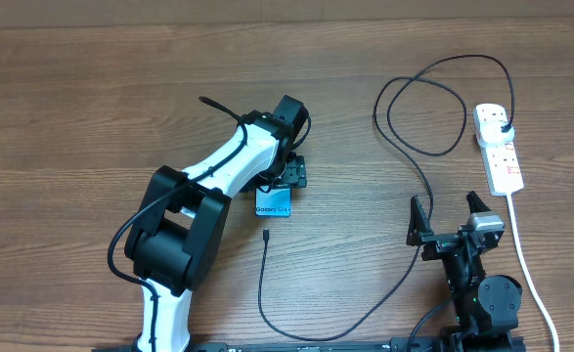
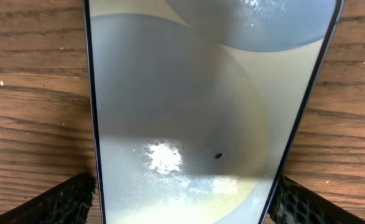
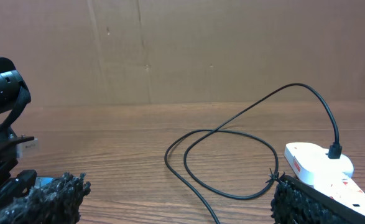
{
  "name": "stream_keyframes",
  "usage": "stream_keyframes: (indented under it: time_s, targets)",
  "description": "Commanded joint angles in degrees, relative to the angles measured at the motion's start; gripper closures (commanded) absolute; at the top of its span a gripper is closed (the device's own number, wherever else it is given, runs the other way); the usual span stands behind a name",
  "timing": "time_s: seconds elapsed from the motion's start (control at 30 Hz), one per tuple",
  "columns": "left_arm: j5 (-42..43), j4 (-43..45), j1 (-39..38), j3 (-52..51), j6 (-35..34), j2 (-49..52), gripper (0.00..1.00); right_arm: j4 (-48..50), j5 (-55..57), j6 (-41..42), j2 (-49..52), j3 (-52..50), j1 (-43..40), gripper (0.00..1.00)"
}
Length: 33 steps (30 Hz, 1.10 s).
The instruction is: Plug charger to phone and switch on socket
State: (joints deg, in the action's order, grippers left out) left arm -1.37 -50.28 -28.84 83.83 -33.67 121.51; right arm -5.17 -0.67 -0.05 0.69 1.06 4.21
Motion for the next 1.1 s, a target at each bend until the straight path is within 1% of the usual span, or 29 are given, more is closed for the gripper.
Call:
stream_keyframes:
  time_s: [0.0,0.07,0.27,0.43,0.5,0.6,0.7,0.77,0.9,1.07]
  targets:
    - [4.2,1.9,0.2,-5.1,2.0,8.3,0.07,0.3,0.0,-0.4,-0.5,-0.6,0.3,0.0]
    - [4.2,1.9,0.2,-5.1,2.0,8.3,0.07,0.3,0.0,-0.4,-0.5,-0.6,0.3,0.0]
    - [4.2,1.9,-0.1,-5.1,2.0,8.3,0.14,0.3,0.0,-0.4,-0.5,-0.6,0.3,0.0]
    - [4.2,1.9,-0.1,-5.1,2.0,8.3,0.15,0.3,0.0,-0.4,-0.5,-0.6,0.3,0.0]
    - [4.2,1.9,-0.1,-5.1,2.0,8.3,0.17,0.3,0.0,-0.4,-0.5,-0.6,0.3,0.0]
    - [4.2,1.9,-0.1,-5.1,2.0,8.3,0.23,0.3,0.0,-0.4,-0.5,-0.6,0.3,0.0]
    - [4.2,1.9,-0.1,-5.1,2.0,8.3,0.23,0.3,0.0,-0.4,-0.5,-0.6,0.3,0.0]
    - [4.2,1.8,-0.1,-5.1,2.0,8.3,0.27,0.3,0.0,-0.4,-0.5,-0.6,0.3,0.0]
    - [4.4,-0.2,-0.1,-4.3,2.1,8.1,0.28,0.3,0.0,-0.4,-0.5,-0.6,0.3,0.0]
    - [4.4,-5.2,0.0,-0.2,3.5,8.1,0.31,0.3,0.0,-0.4,-0.5,-0.6,0.3,0.0]
